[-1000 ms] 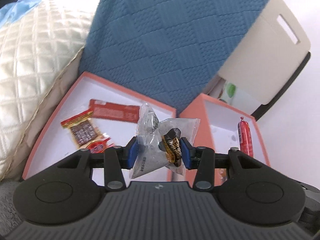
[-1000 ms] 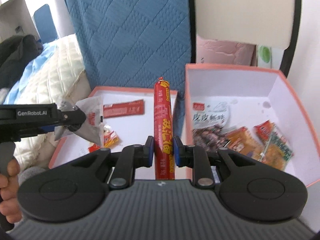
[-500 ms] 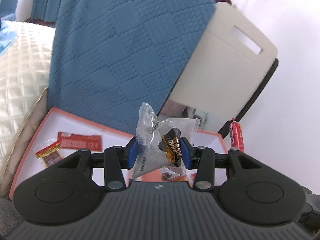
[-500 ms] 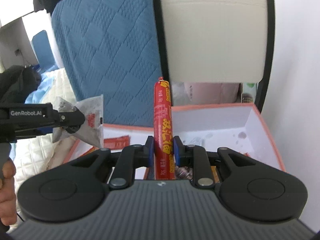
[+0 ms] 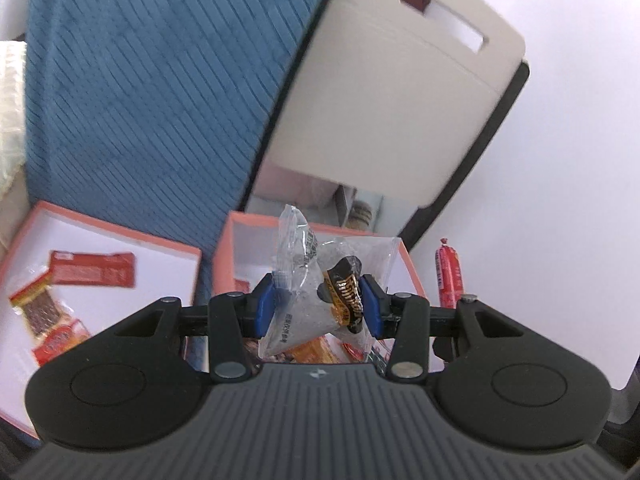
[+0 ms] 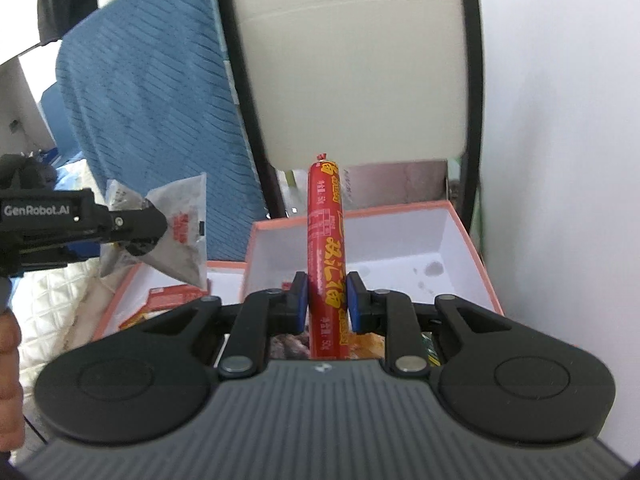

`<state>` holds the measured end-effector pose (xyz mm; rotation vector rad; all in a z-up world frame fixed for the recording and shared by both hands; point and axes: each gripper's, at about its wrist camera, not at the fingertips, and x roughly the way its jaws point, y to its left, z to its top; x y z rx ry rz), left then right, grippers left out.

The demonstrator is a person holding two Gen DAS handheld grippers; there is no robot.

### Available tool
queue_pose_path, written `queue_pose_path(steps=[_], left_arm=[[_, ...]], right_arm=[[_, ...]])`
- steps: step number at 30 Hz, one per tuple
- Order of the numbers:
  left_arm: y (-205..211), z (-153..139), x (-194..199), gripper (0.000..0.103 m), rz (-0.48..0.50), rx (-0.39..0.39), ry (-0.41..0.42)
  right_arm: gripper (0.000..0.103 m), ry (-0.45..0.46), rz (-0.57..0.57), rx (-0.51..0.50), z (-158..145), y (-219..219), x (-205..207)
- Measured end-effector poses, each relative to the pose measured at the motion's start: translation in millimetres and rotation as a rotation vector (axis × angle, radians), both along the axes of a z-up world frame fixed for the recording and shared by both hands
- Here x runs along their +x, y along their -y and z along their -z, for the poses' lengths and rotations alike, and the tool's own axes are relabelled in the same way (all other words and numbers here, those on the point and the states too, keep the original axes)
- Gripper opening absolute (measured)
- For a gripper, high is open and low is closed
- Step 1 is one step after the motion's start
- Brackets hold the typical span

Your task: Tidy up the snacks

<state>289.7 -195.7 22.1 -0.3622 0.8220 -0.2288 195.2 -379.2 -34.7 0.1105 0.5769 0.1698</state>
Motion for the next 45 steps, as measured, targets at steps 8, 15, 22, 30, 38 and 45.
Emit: queue_pose_path(steps=[8,15,22,30,38,45], left_arm=[[30,46,13,0.050,0.027,-0.003,-0.087],[42,80,25,0.050,0.039,-0.003,-0.157],[52,107,29,0.050,0.069,0.014,-0.222],[55,112,26,0.053,0.082,0.039,-0.223],[54,81,18,0.075,0.093,0.065,-0.164],[36,31,0,0.075,0.093,0.055,-0.076]], right_arm=[[0.024,-0.091,0.015,0.021,38,23,23],[0.024,-0.161,0.037,0.030,69,38,34],[0.024,-0.234,0.038,0.031,102,42,43],[0.025,-0.293,0.060,0.059,122,47,48],[0.057,-0.254,0.087,0.052,103,50,40],[0.057,-0.169,0.095,0.062,62,48,19]])
